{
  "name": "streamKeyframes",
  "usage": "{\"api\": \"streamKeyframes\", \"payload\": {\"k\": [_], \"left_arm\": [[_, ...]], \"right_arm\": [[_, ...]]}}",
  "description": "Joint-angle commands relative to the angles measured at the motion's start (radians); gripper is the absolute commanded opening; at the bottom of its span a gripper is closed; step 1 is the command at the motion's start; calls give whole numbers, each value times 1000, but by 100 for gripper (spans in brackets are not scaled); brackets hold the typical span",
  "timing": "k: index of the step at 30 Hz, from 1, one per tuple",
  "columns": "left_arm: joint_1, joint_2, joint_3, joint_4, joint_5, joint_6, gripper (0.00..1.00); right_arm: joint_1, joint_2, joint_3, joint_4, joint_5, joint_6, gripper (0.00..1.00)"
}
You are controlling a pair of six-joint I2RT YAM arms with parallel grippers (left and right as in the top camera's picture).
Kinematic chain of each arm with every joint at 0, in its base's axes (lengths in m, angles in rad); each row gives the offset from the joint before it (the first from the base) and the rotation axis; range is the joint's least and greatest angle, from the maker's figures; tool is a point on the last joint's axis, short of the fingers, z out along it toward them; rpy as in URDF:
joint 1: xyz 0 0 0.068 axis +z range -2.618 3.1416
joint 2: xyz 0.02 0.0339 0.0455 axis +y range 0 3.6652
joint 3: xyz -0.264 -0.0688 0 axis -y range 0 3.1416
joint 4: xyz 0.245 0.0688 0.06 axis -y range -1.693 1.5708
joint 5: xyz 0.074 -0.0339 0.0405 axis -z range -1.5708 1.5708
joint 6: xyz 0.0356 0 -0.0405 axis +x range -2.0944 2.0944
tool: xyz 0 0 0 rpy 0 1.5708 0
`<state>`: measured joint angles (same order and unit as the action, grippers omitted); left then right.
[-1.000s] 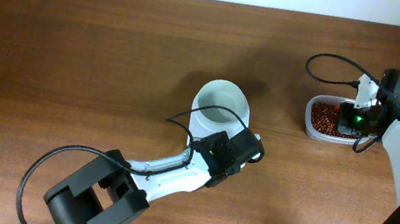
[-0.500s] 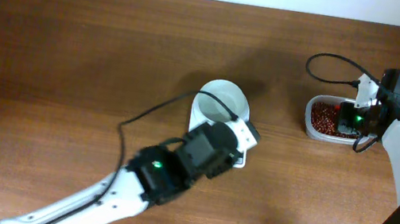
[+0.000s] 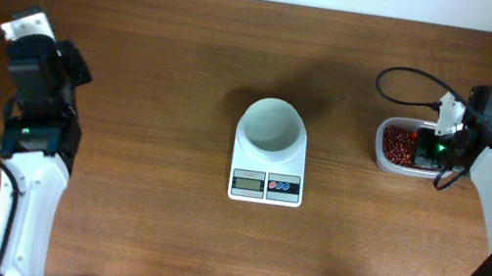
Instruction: Scoop item into bowl and weigh 50g on scale
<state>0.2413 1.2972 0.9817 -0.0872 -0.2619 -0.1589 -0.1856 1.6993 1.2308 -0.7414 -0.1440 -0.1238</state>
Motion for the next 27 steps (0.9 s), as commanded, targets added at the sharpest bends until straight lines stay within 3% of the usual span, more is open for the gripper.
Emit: {"api": "streamKeyframes", "payload": {"k": [1,5,8,10,14,16,18,21,23,27], "left_arm": [[54,90,-2,26,63,-35,1],[39,122,-2,-35,368,-34,0],[-51,94,-2,-114,469,-34,0],[-168,58,-2,-163,472,-22,0],[-385,50,-2,-301,476,20,0],[-544,57,-2,-359,469,132,0],[-671,74,-2,-398,342,138,0],[-765,142,-2,-396,297,162,0],[-802,224,-2,-369,266,191,0],[-804,304,-2,-298,265,257,0]], "right_arm": [[2,7,18,-7,-3,1,4],[2,7,18,-19,-3,1,4],[2,7,18,-24,-3,1,5],[2,7,18,-29,-3,1,19],[2,7,18,-30,-3,1,24],[2,7,18,-29,-3,1,28],[2,7,18,-30,-3,1,31],[2,7,18,-31,-3,1,30],[2,7,18,-29,-3,1,18],[2,7,18,-26,-2,1,4]]}}
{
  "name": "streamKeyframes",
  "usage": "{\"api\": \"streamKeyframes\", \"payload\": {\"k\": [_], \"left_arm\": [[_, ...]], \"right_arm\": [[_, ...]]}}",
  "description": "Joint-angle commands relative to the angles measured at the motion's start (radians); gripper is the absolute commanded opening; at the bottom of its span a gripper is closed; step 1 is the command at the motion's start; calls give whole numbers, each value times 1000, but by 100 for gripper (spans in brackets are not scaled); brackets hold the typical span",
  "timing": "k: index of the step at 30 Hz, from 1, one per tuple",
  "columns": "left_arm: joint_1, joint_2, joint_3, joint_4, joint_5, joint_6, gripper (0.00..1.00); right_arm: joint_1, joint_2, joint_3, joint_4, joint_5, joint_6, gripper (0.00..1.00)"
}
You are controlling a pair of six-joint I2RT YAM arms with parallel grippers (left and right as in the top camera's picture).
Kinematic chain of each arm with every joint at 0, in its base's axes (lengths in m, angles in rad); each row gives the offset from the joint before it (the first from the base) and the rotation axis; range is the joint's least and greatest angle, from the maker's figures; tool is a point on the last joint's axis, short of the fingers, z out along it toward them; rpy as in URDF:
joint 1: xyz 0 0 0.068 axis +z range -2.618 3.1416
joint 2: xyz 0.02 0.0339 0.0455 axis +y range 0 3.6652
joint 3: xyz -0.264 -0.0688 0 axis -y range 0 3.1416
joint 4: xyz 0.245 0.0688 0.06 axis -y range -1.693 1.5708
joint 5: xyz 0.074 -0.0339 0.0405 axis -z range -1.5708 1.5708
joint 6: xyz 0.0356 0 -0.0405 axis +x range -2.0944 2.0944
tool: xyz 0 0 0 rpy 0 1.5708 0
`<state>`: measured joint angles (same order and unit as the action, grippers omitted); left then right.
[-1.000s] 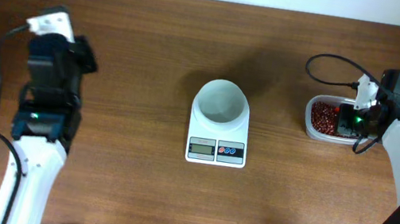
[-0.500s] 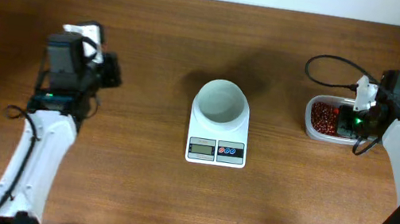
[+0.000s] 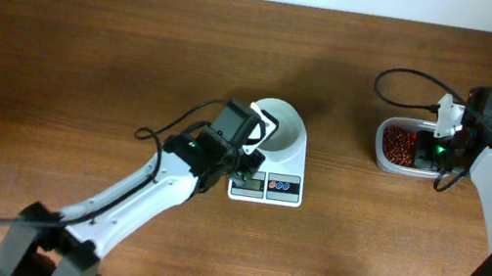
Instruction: Scoop item into bowl and weigh 50g on scale
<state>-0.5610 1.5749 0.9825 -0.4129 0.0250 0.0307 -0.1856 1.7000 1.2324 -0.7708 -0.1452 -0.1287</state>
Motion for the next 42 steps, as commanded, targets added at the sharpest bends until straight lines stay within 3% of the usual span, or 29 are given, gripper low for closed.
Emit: {"api": "streamKeyframes", "payload": {"k": [1,14,29,42], "left_arm": [[-2,31,-2,38,-22,70,0],[-243,163,-2,97,-111,237,0],[-246,248,-2,135,-183,256,0],[-256,293,16,63,-206,279,0]], "right_arm": [[2,6,17,4,-1,6,4],[2,6,17,4,-2,6,4],[2,6,17,3,-2,6,4],[2,6,17,7,-2,6,4]]}}
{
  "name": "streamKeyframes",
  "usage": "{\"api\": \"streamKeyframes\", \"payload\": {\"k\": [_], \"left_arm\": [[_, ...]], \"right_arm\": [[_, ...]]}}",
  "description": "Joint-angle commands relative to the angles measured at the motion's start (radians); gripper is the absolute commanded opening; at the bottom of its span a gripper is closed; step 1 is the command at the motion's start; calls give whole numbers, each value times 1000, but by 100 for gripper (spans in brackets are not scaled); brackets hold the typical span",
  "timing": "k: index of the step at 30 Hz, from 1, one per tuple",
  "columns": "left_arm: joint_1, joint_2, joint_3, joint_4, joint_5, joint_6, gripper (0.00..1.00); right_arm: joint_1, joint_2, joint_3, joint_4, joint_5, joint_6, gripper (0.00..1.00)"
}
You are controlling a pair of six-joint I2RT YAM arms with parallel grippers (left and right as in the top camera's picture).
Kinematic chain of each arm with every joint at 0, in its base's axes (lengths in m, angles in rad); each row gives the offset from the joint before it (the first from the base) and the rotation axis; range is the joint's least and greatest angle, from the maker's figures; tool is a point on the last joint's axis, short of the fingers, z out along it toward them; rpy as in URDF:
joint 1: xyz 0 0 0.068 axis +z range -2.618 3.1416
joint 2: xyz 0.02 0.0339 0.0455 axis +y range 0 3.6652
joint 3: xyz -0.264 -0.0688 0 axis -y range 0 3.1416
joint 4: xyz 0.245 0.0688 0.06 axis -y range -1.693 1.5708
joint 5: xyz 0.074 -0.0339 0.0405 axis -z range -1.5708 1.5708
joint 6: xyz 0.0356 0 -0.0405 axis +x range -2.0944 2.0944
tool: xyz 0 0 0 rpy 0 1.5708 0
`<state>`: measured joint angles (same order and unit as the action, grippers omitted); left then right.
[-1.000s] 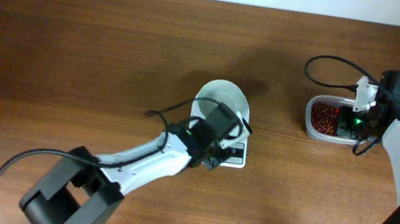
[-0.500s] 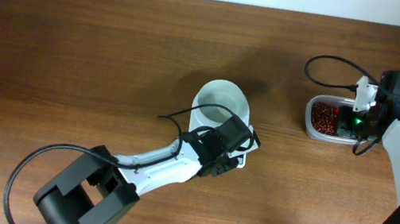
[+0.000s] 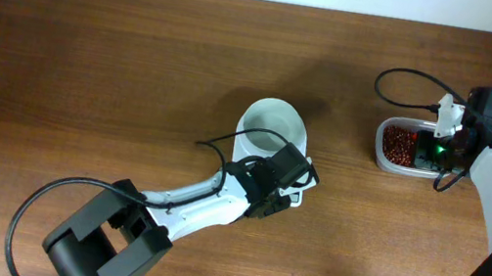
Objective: Scoop item into bowl and weigh 50g on scale
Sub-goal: 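Withdraw the left gripper to the left edge of the table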
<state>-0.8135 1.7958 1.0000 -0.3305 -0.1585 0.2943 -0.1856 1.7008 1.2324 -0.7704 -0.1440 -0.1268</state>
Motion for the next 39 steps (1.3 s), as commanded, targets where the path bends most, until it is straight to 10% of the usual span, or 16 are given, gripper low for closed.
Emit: {"api": "streamKeyframes", "payload": {"k": [1,29,39], "left_arm": [[-3,96,14,-30,-23,15,0],[-20,207,175,-296,-26,14,0],[84,-269,249,-361,76,-40,0]], "right_arm": [[2,5,17,9,-3,4,4],[2,5,17,11,-3,4,4],[2,5,17,10,-3,4,4]]}}
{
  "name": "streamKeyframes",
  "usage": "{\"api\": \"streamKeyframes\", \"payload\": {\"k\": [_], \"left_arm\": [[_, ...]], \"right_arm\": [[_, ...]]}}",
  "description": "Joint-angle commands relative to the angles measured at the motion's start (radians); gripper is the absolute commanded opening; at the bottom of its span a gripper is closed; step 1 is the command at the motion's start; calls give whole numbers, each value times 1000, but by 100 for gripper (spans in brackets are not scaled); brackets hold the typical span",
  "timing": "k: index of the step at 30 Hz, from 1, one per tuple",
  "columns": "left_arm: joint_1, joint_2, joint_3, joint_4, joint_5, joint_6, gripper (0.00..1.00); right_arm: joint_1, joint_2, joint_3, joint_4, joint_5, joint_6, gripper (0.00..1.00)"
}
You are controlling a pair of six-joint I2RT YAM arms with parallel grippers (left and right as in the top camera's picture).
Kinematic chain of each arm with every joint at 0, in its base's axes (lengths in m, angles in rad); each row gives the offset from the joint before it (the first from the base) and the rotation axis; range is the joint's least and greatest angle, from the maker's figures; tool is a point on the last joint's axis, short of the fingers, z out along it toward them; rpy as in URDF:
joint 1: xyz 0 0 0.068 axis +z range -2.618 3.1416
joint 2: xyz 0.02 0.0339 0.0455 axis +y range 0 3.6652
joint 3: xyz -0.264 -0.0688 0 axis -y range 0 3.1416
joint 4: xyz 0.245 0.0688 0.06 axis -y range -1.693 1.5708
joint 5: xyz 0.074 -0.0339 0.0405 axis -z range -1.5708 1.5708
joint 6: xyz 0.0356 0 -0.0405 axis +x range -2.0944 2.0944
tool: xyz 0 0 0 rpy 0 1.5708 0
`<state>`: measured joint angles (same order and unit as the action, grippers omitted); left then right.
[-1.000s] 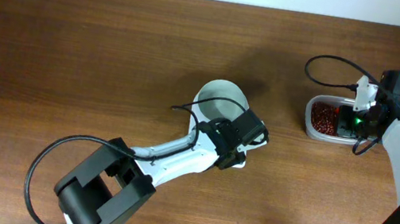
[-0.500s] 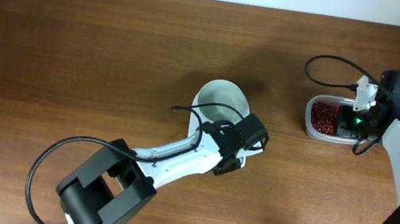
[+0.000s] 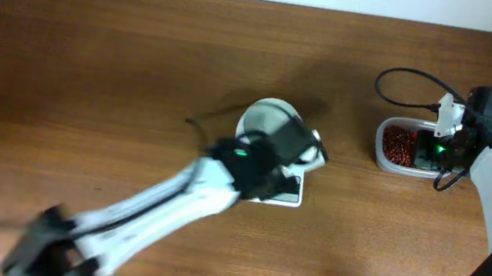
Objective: Scoop item into bowl and weigh 50g on scale
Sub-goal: 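Withdraw the left gripper to the left edge of the table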
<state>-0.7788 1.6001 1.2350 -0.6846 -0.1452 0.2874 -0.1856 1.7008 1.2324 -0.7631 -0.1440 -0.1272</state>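
A white bowl [image 3: 264, 119] stands on the white kitchen scale [image 3: 287, 197] at the table's middle. My left arm reaches in from the lower left, blurred, and covers most of the scale. My left gripper [image 3: 315, 155] is at the bowl's right rim; its fingers are too blurred to read. A clear tub of red beans [image 3: 395, 145] sits at the right. My right gripper [image 3: 428, 153] is down inside the tub's right half, and its jaws are hidden by the wrist. No scoop can be made out.
A black cable [image 3: 404, 79] loops behind the tub. The wooden table [image 3: 120, 59] runs wide to the left and in front of the scale. The right arm's white link runs down the right edge.
My left arm has shifted: its wrist was over the scale's buttons, and is now further back beside the bowl's right rim, blurred with motion. The right arm and tub are unchanged.
At first my left arm stood folded at the table's far left. Then it was stretched to the scale's left side by the bowl, then over the scale's front panel, and now by the bowl's right rim. My right gripper stayed in the bean tub throughout.
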Motion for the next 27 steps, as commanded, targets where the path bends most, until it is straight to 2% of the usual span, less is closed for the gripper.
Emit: {"api": "streamKeyframes", "payload": {"k": [1,6,11,18,20,24,27], "left_arm": [[90,-96,14,-9,97,-58,0],[312,-106,14,31,153,-159,0],[638,-103,14,206,152,-367,0],[979,-61,14,425,60,-408,0],[1079,-61,14,449,31,-419,2],[1225,-61,14,406,33,-562,1],[1270,-61,14,347,72,-617,3]], "right_arm": [[2,5,17,3,-3,5,4],[2,5,17,-2,-3,5,4],[2,6,17,-6,-3,5,4],[2,5,17,-9,-3,5,4],[2,6,17,-10,-3,5,4],[2,5,17,-10,-3,5,4],[2,5,17,-12,-3,5,4]]}}
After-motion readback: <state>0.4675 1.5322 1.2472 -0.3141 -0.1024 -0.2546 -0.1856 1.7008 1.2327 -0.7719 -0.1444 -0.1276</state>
